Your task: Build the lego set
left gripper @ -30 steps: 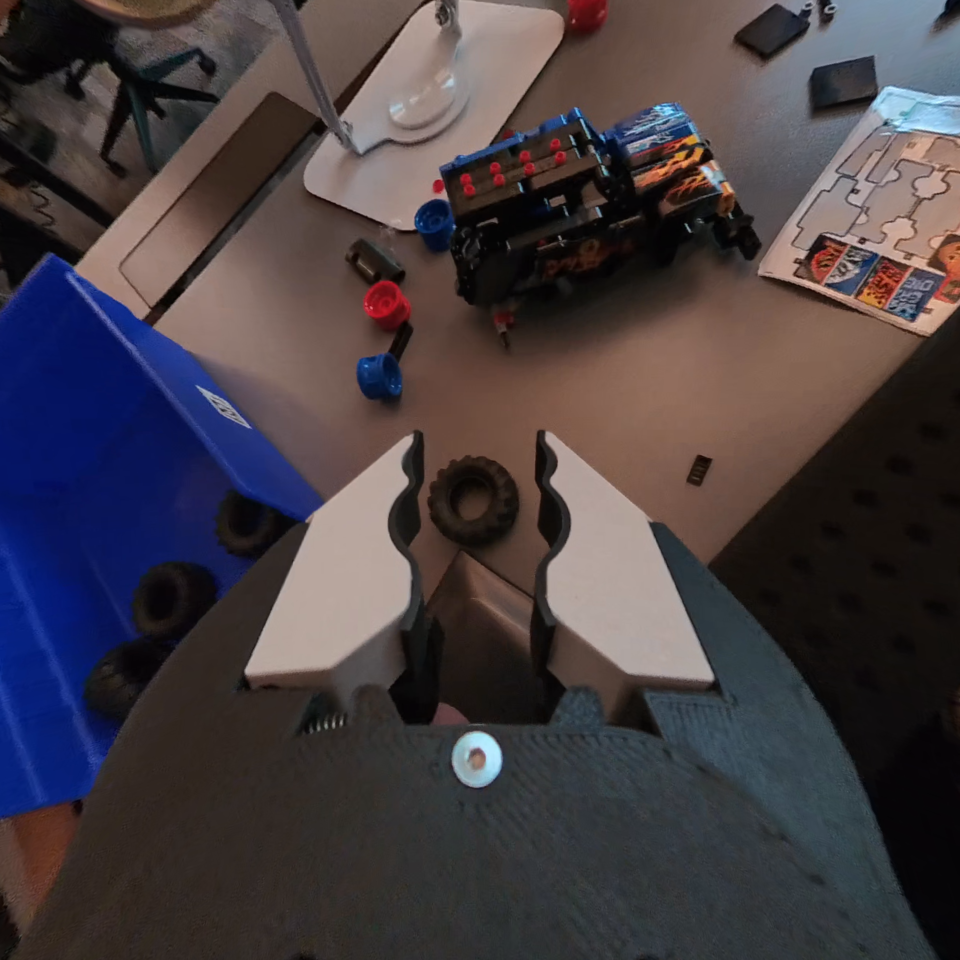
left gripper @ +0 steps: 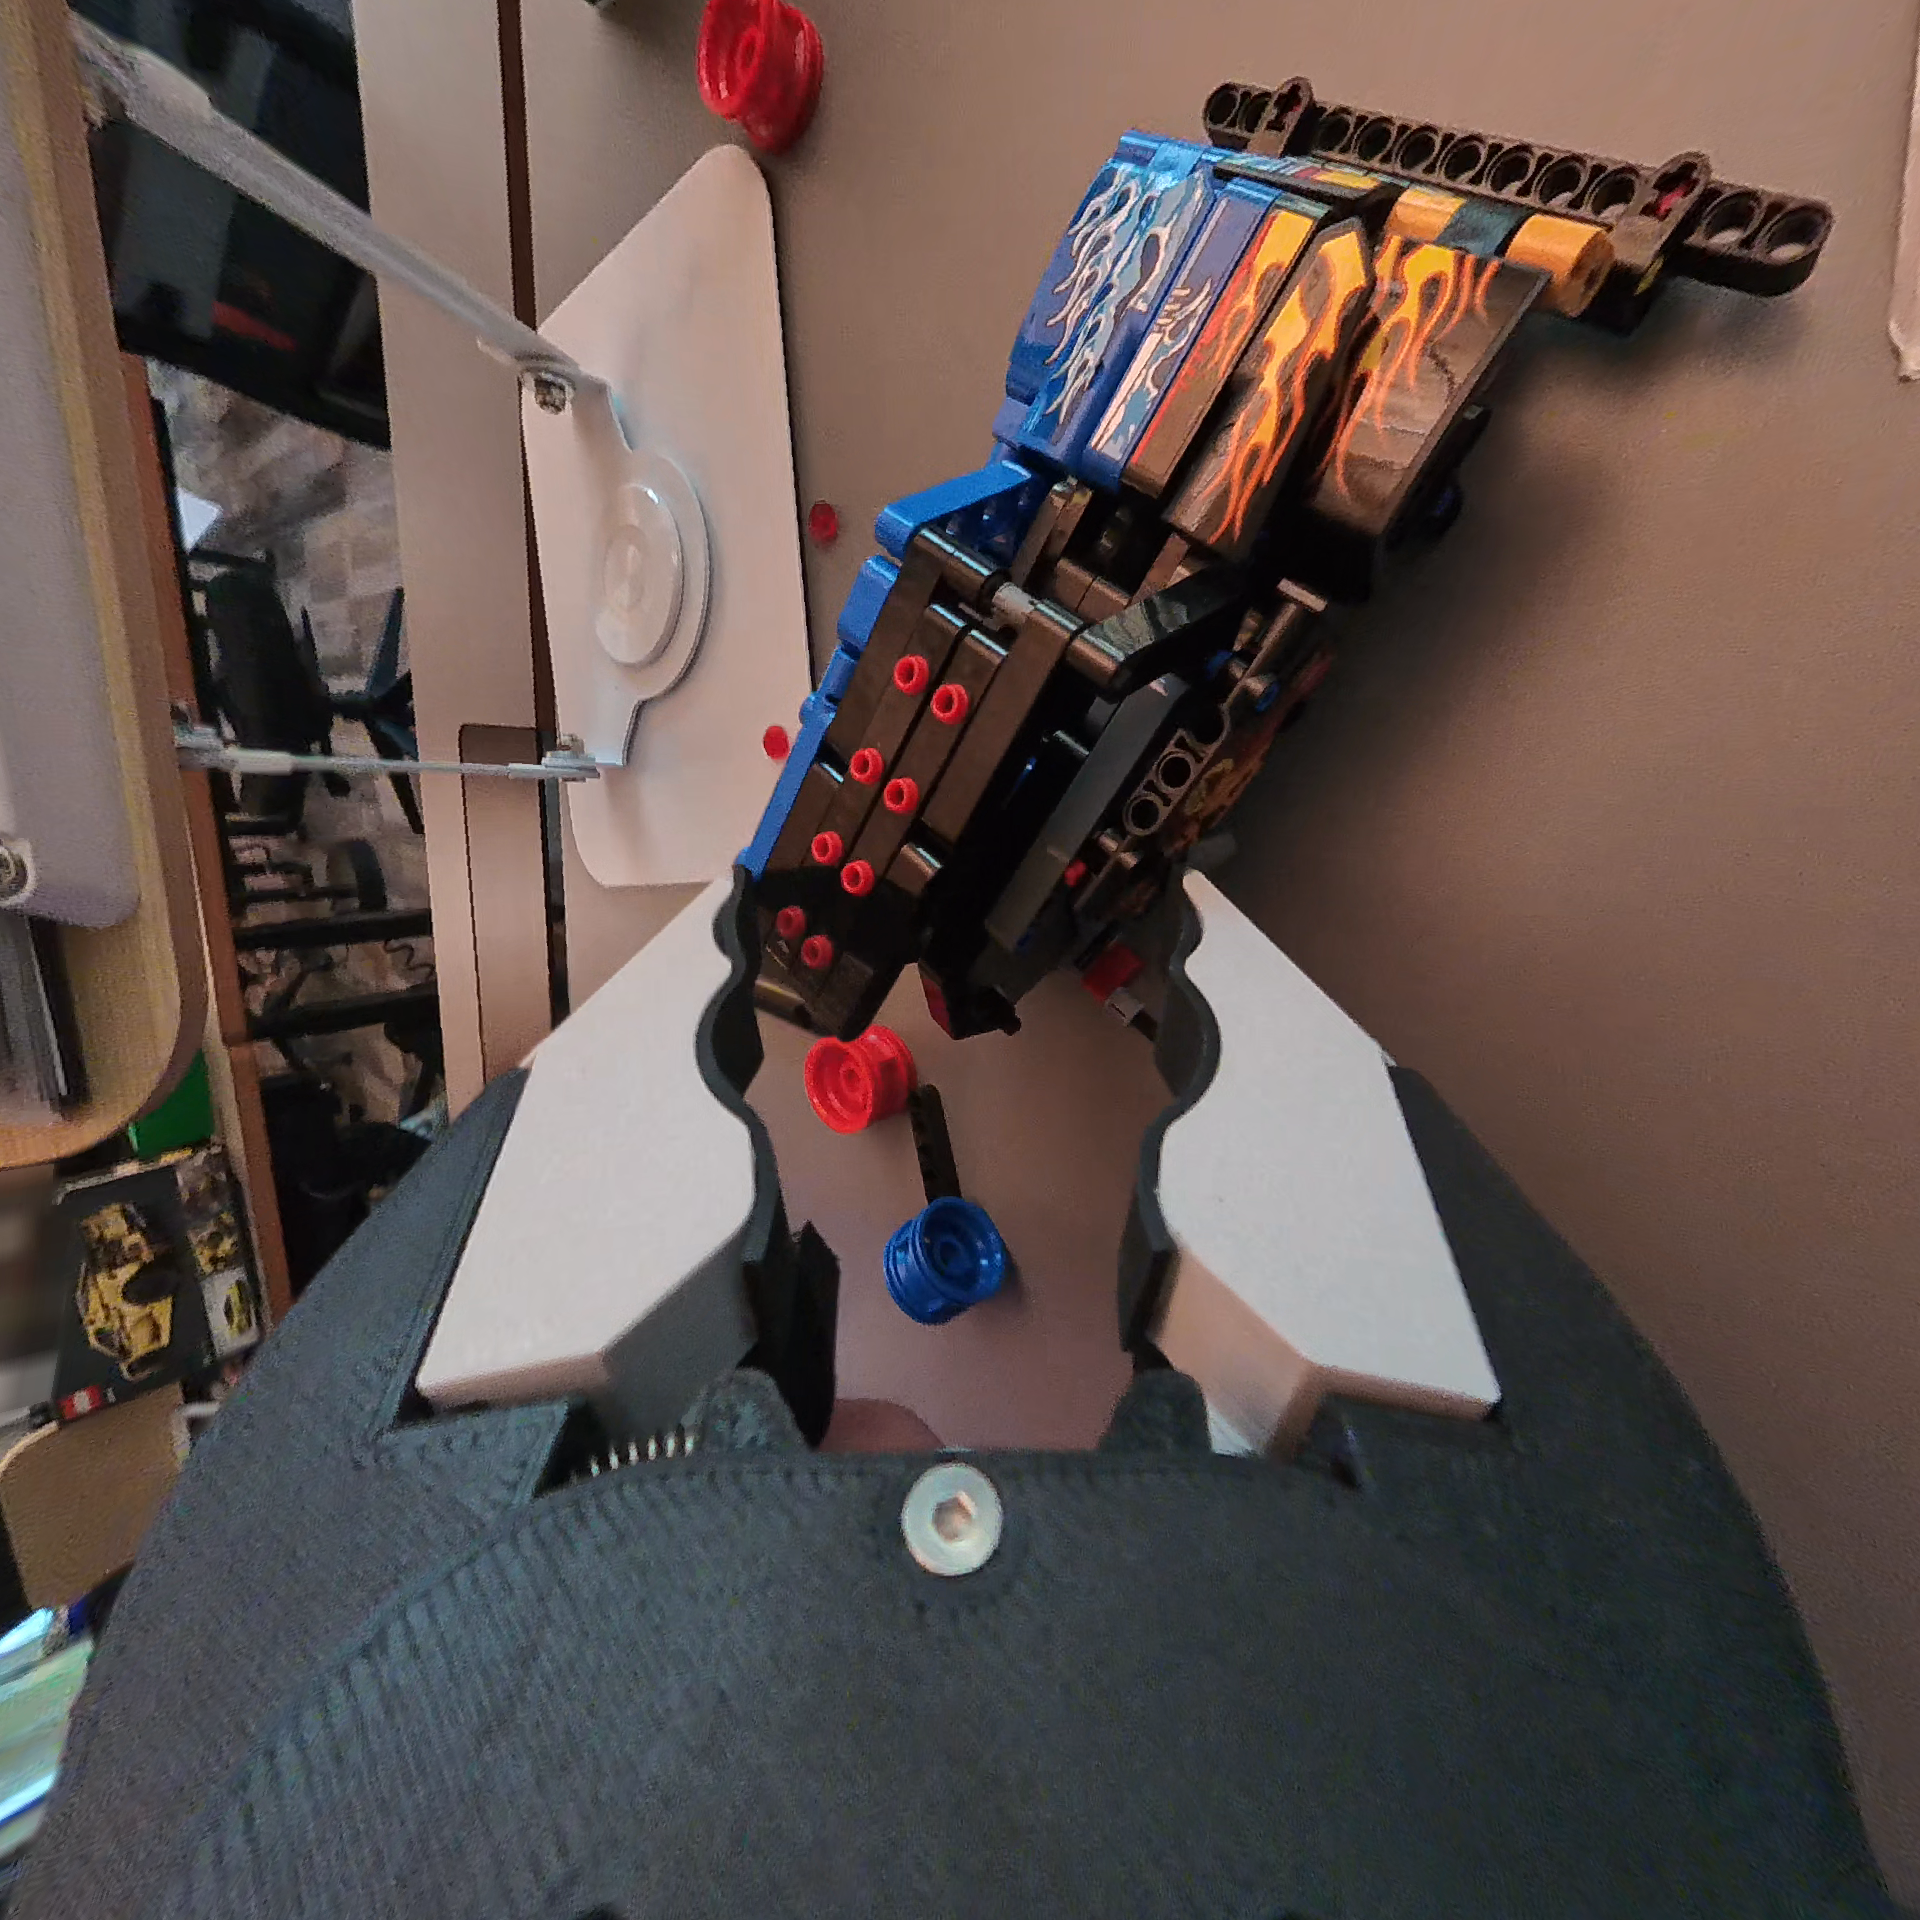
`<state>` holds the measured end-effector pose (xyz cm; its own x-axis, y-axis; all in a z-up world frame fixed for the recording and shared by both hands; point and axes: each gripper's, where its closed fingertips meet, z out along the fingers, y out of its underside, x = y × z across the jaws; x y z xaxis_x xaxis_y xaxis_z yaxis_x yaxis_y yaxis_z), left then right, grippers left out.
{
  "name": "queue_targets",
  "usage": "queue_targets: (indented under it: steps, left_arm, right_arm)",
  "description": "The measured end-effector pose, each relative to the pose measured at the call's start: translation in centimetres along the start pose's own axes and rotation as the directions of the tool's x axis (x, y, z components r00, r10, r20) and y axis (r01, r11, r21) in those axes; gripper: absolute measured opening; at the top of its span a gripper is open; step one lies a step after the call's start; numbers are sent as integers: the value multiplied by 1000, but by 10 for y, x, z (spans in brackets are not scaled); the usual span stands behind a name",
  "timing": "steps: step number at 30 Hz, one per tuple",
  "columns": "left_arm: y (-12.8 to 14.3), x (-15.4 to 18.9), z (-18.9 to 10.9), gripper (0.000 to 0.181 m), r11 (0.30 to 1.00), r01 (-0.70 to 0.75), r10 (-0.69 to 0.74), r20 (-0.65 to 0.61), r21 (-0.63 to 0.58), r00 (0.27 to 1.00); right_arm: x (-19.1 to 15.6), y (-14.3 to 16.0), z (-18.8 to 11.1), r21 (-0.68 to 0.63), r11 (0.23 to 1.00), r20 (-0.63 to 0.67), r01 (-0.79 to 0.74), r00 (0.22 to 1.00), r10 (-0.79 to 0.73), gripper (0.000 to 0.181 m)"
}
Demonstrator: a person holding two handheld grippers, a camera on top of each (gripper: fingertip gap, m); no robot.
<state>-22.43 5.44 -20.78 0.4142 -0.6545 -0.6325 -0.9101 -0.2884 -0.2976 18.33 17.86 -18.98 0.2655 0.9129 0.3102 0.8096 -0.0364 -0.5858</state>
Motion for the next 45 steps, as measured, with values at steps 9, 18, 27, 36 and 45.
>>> queue_targets:
  steps: [9,18,27,36,45]
  left_arm:
    - [7,25,-26,76,988,93,-92,21,-122,996]
    - [10,44,-47,70,958,225,-217,66,-176,974]
    - [8,51,-54,69,947,292,-283,88,-133,955]
    - [2,63,-66,67,948,299,-297,42,-104,954]
    - [-14,60,-75,72,949,314,-314,19,5,949]
  right_arm:
    - [-21,42,-4,-108,988,29,-110,993,114,26]
    - [-35,69,36,-149,947,66,-284,953,296,14]
    - [-59,53,40,-70,972,224,-224,946,234,13]
    - [-80,20,32,21,989,283,-145,950,133,28]
    - [-114,-41,69,67,998,303,-17,953,-4,22]
